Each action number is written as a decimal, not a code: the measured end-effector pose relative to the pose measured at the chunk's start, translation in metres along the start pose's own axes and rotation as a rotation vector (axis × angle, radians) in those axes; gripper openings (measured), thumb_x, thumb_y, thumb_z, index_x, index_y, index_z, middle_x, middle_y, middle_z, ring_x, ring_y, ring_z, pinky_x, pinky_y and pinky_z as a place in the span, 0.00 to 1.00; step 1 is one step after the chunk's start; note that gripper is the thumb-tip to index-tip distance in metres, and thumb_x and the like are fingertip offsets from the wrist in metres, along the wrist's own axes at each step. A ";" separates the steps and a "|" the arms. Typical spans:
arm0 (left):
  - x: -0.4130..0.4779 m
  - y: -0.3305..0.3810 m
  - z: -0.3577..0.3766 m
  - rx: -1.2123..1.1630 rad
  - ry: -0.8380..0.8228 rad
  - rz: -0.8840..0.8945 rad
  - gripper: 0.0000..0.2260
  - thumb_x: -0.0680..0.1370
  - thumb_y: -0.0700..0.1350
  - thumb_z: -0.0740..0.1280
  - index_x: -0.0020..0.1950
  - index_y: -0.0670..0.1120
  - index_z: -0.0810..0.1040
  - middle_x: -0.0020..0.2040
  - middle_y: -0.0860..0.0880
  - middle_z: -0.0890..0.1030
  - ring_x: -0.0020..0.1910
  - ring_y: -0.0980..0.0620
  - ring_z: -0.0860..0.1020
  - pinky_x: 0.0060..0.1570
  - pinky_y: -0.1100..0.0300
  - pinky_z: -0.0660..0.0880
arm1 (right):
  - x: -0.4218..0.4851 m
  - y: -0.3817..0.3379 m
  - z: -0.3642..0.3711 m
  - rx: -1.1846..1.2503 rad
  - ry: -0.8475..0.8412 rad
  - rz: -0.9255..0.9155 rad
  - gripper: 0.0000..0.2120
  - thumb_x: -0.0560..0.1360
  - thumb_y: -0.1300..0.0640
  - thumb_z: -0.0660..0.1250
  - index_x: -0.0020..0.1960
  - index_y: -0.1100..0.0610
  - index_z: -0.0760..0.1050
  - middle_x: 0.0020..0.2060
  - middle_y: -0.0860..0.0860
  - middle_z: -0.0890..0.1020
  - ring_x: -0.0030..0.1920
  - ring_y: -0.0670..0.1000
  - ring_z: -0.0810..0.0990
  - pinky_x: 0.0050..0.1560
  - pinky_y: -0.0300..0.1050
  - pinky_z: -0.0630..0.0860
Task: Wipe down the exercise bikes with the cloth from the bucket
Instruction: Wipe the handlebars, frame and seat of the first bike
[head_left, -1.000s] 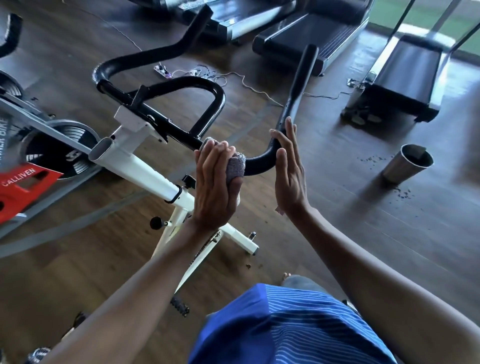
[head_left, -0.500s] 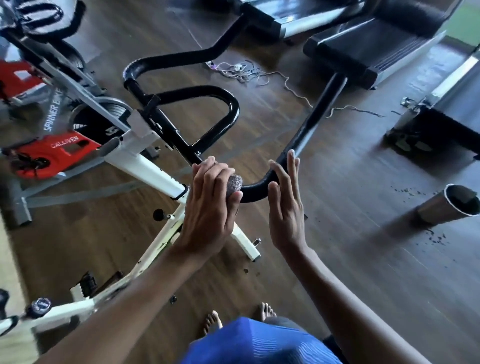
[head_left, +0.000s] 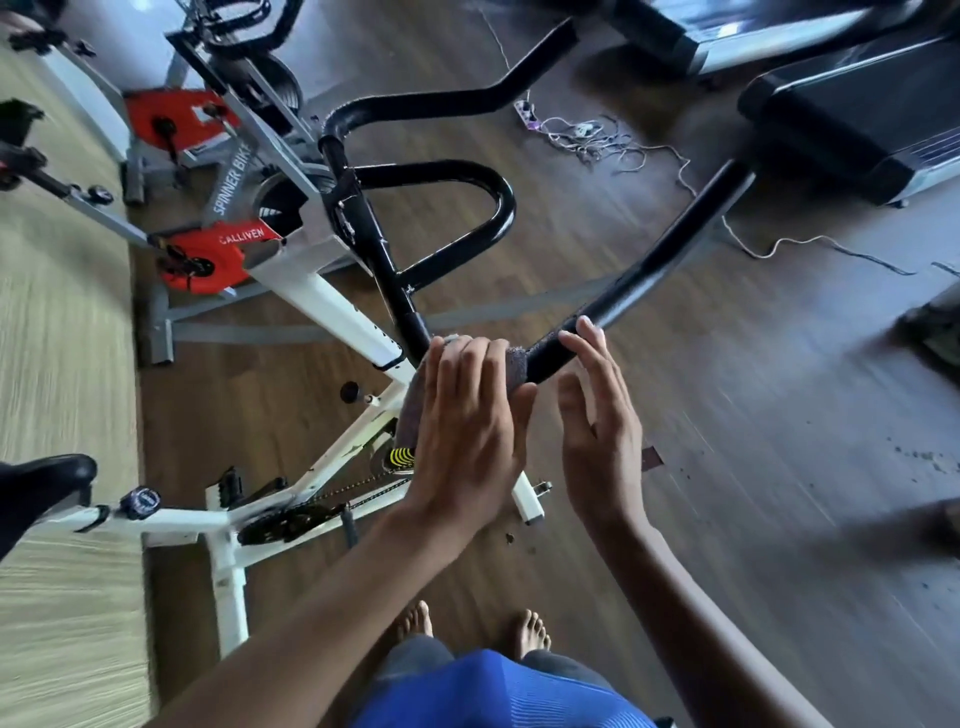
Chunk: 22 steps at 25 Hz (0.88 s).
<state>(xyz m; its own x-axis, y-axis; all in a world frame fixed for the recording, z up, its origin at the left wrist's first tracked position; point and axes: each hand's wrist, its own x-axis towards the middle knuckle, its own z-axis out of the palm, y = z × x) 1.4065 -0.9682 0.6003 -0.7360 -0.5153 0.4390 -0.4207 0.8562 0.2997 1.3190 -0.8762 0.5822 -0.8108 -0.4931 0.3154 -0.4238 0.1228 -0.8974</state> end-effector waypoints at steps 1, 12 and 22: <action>0.001 -0.005 -0.007 -0.044 -0.028 0.033 0.20 0.83 0.48 0.56 0.68 0.36 0.72 0.65 0.39 0.76 0.67 0.39 0.72 0.73 0.45 0.62 | -0.003 -0.007 -0.001 -0.020 0.023 0.006 0.14 0.81 0.64 0.62 0.65 0.57 0.78 0.71 0.50 0.74 0.72 0.47 0.71 0.71 0.40 0.68; 0.078 -0.084 -0.056 -0.586 -0.581 0.273 0.08 0.73 0.39 0.70 0.51 0.48 0.78 0.54 0.48 0.84 0.49 0.52 0.84 0.51 0.52 0.80 | -0.053 -0.070 0.081 -0.390 0.298 -0.058 0.15 0.82 0.58 0.59 0.63 0.58 0.80 0.64 0.52 0.77 0.66 0.52 0.73 0.68 0.40 0.67; 0.142 -0.121 -0.024 -0.450 -0.298 0.494 0.11 0.78 0.39 0.64 0.58 0.46 0.81 0.65 0.47 0.78 0.64 0.47 0.74 0.66 0.57 0.65 | -0.036 -0.071 0.142 -0.705 0.499 0.170 0.21 0.83 0.48 0.55 0.72 0.55 0.71 0.73 0.51 0.71 0.79 0.49 0.56 0.79 0.54 0.55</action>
<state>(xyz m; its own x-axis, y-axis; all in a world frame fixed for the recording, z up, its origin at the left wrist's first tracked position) 1.3660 -1.1453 0.6470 -0.9236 0.0141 0.3832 0.2093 0.8559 0.4730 1.4355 -0.9891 0.5907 -0.8977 -0.0060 0.4406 -0.2978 0.7451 -0.5968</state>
